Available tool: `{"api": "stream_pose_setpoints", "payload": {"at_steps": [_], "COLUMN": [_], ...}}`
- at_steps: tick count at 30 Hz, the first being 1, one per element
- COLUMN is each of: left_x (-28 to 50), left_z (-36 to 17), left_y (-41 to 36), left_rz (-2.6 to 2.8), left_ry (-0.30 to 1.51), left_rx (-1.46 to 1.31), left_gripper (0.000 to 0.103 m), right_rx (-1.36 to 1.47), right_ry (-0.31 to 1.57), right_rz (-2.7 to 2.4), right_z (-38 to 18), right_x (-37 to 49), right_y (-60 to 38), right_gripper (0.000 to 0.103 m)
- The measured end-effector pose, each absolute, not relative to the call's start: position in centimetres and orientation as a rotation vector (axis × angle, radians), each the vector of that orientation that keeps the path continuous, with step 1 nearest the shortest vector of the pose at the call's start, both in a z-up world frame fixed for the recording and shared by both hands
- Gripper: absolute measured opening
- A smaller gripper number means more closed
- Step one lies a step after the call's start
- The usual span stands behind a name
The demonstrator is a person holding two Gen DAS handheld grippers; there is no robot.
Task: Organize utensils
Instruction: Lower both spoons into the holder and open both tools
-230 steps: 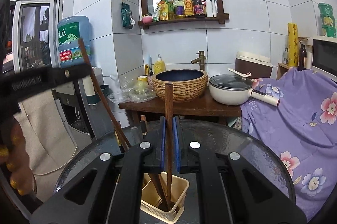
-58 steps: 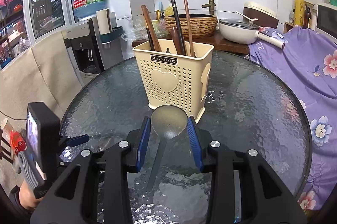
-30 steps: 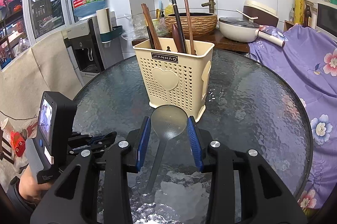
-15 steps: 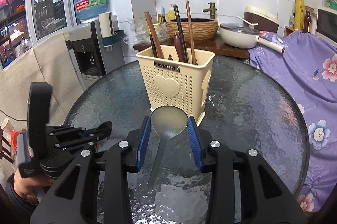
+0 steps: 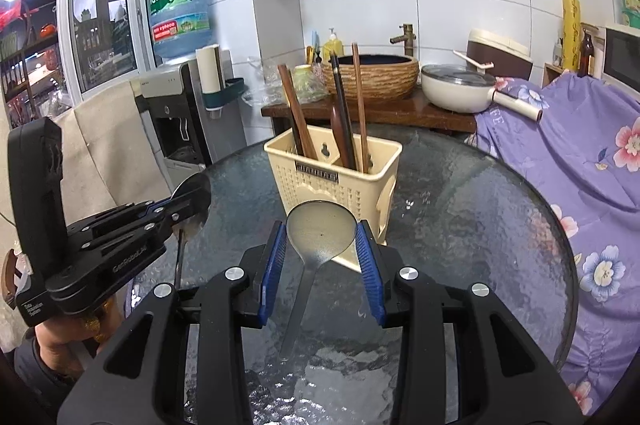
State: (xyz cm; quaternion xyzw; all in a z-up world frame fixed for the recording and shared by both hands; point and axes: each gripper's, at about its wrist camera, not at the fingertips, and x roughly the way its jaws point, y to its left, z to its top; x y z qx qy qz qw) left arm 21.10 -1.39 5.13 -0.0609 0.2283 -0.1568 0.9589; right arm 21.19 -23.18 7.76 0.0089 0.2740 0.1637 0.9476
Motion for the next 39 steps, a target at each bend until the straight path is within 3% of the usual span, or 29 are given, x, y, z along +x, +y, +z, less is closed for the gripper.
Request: {"api": "stream_pose_setpoints", "payload": {"at_steps": [17,25,39], "left_x": [28.6,33.2,35.1], "left_z": [14.8,13.5,10.7], "left_y": [-3.0,-4.0,-5.3], "left_rz": [-0.120,0.066,0.140], "left_ry": [0.145,0.117,0.144], "left_rx": [-0.162,-0.159,-0.109], "left_gripper": [0.004,0.004,0.004], "right_rx": [0.035,-0.030,-0.102], "right_ry": [0.417,0.338,0.311], "right_rz": [0.322,0.253,0.178], "right_z": [16.6,18.2,15.5], "right_x": [26.4,28.7,31.7], "right_y": [-24.2,-23.7,-22.3], "right_gripper": [0.037,0.037,0.037]}}
